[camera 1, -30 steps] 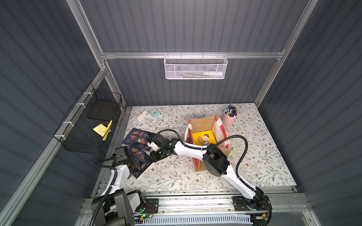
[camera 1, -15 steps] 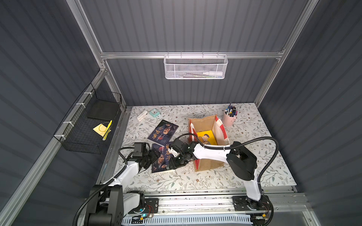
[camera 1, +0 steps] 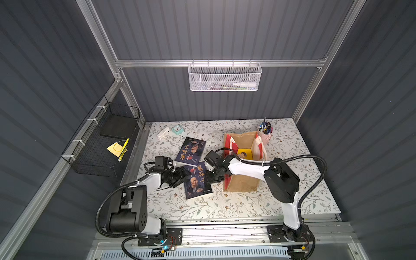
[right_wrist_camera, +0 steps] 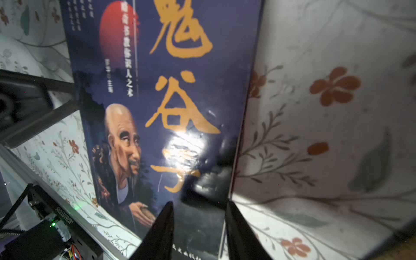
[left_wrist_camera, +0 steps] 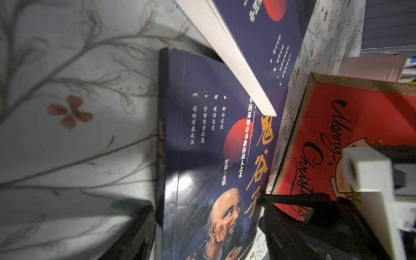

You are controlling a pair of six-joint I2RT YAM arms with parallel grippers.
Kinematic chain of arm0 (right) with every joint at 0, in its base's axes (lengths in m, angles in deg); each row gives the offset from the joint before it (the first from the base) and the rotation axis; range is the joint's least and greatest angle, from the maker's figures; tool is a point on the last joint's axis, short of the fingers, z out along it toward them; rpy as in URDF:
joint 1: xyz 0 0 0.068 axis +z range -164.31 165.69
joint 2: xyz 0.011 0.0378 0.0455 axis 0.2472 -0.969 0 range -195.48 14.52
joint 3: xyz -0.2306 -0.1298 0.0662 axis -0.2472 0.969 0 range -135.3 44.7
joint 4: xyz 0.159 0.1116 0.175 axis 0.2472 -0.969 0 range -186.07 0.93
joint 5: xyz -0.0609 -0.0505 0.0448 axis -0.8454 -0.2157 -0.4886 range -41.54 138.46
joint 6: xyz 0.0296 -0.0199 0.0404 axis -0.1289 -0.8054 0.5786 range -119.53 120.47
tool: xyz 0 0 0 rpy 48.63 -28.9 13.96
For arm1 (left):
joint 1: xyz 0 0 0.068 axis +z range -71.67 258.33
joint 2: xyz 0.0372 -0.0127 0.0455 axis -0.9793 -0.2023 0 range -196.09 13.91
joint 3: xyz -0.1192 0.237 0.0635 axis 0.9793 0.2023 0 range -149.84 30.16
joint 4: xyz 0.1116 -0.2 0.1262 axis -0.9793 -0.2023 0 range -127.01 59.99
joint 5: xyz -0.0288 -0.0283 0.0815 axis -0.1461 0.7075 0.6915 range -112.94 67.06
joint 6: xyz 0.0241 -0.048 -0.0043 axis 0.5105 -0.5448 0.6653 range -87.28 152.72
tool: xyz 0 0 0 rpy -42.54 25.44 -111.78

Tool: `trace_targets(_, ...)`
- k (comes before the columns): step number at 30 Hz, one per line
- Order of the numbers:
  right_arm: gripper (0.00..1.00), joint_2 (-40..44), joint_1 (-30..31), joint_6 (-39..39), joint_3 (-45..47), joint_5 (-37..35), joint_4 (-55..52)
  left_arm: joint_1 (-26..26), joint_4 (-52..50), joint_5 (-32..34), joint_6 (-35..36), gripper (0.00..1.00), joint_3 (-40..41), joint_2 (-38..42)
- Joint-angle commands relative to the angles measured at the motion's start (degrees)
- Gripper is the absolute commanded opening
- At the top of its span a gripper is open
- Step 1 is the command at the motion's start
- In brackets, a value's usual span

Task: Put the books into the canvas bag
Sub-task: Move the book to the center of the board, then pick up the book from the center of the board.

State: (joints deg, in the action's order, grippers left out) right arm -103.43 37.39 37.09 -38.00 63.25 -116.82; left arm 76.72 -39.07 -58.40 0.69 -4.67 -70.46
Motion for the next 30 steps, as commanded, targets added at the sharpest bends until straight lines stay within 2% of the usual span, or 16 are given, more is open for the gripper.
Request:
trace_targets(1,0.35,-2.8,0.0,0.4,-1.2,1.4,-0.3,-0.1,2.0,-4.8,0.0,0.72,2.9,-4.0)
trace_targets(5,0.30,-2.6,-0.2,1.7,0.5,2.7,1.5,-0.2,6.4,-7.9,-0.7,0.70,4.6,-2.6)
trace_targets(10,0.25,-1.5,-1.4,6.0,5.4,9.6,9.4,-0.6,13.5,-14.1,-4.9,0.65,6.4,-2.5)
trace_targets(18,0.20,-0.2,-1.5,5.0,7.1,8.3,8.5,-1.1,8.7,-16.4,-3.6,0.56,5.4,1.4)
trace_targets(22,0.19,0.7,-1.5,4.7,8.2,6.6,7.7,-1.1,2.6,-14.5,-1.3,0.54,4.7,4.3)
trace_targets(24,0.19,1.4,-1.5,4.6,8.7,6.0,7.2,-1.2,4.0,-15.2,-2.8,0.52,5.6,5.6)
trace_targets(30,0.18,3.3,-1.2,3.5,7.9,5.5,6.4,-1.3,3.9,-15.9,-4.1,0.31,4.9,8.7)
